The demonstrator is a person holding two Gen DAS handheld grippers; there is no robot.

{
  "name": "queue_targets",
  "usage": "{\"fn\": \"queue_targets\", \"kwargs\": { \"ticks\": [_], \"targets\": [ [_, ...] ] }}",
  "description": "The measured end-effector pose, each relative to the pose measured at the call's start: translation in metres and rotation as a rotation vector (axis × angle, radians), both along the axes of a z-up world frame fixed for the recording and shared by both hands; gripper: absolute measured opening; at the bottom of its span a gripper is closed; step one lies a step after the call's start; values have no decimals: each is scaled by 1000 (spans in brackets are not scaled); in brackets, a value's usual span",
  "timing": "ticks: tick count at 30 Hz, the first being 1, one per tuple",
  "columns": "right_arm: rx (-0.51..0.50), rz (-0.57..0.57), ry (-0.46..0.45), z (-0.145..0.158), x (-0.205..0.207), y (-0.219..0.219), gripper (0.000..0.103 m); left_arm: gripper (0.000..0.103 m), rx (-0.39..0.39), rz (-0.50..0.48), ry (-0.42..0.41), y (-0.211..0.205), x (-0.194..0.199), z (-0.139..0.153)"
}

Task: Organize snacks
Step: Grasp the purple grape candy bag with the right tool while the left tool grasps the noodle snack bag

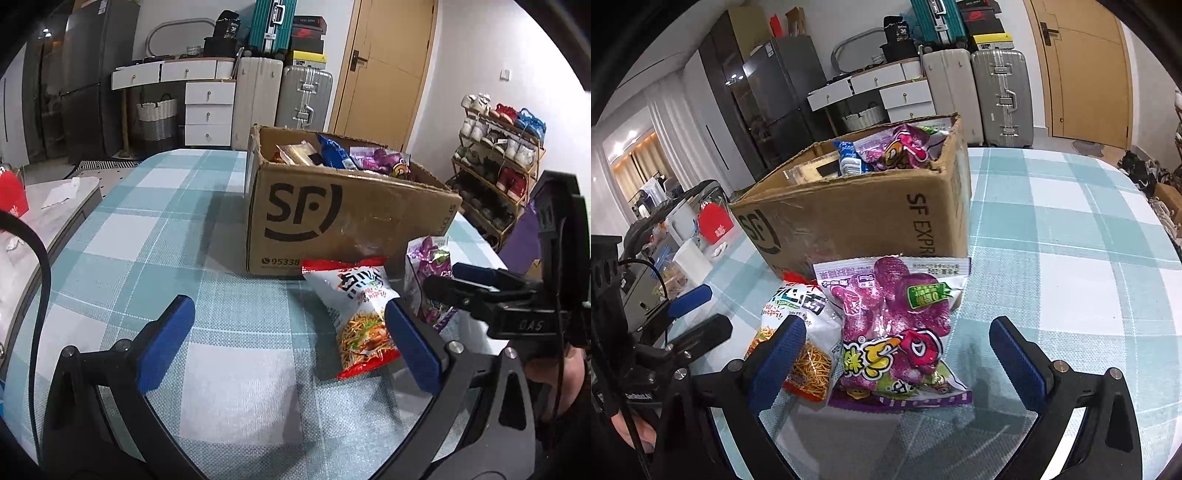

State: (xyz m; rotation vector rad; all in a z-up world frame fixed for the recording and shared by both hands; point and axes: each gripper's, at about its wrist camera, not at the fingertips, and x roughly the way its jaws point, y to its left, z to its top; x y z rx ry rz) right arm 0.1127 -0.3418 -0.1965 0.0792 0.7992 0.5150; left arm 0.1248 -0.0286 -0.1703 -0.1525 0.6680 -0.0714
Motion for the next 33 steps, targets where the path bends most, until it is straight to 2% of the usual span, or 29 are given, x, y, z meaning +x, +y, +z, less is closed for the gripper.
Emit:
{"fn": "queue_targets", "kwargs": {
  "ticks": [2,3,6,7,10,16,24,29,33],
  "targets": [
    [-6,7,2,-2,1,3,93,103,0,5,-11,3,-3,1],
    [-11,10,8,-3,3,4,86,103,-1,5,-12,3,-3,1],
    [-2,9,49,-11,8,8,77,103,-4,3,-10,6,-3,0],
    [4,15,69,-14,10,9,64,103,-7,5,-11,7,-3,0],
    [29,21,63,-14,9,7,49,103,-8,10,7,9,-1,-2],
    [74,35,42,-10,6,3,43,103,12,18,45,6,6,-8],
    [145,37,-24,1,-7,-8,43,103,22,42,85,9,15,-16],
    [143,65,-67,7,-17,-7,43,103,48,66,117,9,24,-22],
    [159,60,-64,7,-21,-11,43,103,61,74,122,10,27,-25]
  ]
}}
